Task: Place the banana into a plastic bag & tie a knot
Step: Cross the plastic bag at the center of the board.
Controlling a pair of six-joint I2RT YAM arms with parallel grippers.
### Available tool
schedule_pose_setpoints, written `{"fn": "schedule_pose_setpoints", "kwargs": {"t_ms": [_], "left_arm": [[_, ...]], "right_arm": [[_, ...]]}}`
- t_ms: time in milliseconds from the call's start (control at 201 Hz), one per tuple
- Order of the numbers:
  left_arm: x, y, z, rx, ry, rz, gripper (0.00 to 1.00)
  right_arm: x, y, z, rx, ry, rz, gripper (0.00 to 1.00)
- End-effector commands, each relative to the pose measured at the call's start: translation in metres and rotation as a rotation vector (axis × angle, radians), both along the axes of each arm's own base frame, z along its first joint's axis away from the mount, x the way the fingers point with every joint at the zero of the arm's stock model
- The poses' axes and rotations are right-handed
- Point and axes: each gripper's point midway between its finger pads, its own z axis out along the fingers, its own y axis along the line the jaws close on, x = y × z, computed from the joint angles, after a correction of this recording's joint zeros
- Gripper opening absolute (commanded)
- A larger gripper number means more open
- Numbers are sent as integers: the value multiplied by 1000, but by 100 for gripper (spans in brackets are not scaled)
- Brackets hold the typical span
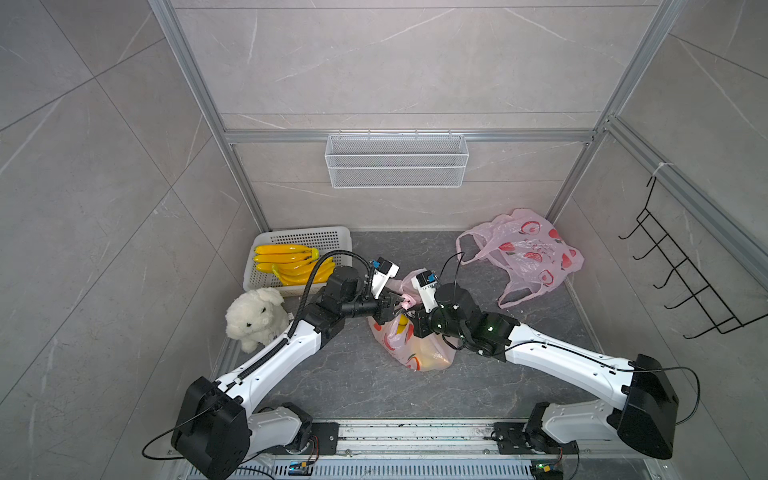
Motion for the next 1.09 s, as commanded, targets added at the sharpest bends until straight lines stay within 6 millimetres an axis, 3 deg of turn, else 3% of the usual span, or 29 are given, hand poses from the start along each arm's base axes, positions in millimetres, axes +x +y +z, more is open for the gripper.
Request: {"fn": "schedule_pose_setpoints", "kwargs": {"t_ms": [0,279,816,1090], "left_arm": [[-19,-4,9,-31,-21,-92,36],[-16,-1,-3,2,-12,-80,44],[3,10,-5,1,-10,16,43],[-13,2,7,-73,-2,-98,49]], "right_arm": [[4,0,19,46,-62,11,0],[-2,-6,32,62,-93,31,0],[-9,-10,27,38,-118,64,0],[-7,-7,24,34,-116,69,0]]}}
